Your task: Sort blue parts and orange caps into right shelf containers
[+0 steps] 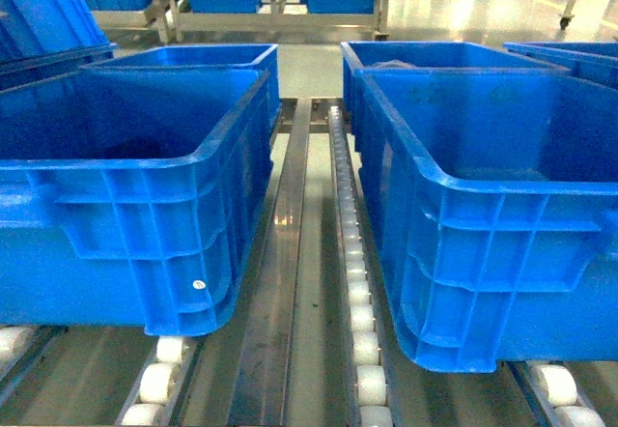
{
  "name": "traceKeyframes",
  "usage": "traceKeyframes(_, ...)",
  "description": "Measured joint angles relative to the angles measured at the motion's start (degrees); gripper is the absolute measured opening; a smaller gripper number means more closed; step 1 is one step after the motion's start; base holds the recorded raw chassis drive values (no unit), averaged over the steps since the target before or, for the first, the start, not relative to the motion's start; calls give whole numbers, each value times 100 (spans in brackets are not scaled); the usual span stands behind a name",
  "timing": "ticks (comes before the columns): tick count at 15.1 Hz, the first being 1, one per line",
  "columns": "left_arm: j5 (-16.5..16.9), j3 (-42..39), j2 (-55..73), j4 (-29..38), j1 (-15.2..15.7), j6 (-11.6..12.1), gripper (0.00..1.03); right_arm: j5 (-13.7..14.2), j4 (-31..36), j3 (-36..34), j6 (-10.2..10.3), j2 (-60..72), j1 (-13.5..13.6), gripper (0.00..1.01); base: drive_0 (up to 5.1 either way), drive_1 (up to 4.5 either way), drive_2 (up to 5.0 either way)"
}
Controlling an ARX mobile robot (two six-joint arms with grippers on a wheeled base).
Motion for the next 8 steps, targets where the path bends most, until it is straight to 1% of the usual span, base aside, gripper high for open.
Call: traceKeyframes(8, 0, 0, -1692, -1628, 0, 0, 2, 0, -1403, 0, 0, -1423, 0, 2, 0, 0, 0)
